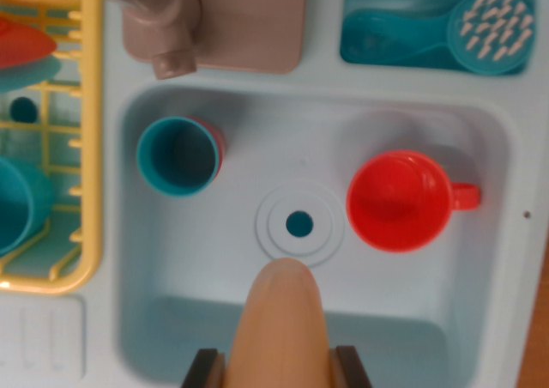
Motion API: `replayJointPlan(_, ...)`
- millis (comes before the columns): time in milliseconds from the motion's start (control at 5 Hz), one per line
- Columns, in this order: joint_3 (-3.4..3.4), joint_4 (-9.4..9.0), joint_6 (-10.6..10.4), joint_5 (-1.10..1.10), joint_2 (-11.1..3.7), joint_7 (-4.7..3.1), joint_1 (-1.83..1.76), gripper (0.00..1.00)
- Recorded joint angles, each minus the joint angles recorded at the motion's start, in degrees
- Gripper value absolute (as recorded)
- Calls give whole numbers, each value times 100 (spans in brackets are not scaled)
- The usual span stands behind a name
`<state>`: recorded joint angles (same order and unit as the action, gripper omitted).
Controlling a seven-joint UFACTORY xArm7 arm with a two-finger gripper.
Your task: Pick detergent from the sink
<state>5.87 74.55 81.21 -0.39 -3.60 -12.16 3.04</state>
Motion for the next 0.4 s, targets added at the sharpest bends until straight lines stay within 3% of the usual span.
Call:
replayJointPlan(200, 0, 194, 259, -7, 66, 3, -2, 100)
replayJointPlan(400, 0, 194, 259, -7, 66, 3, -2, 100)
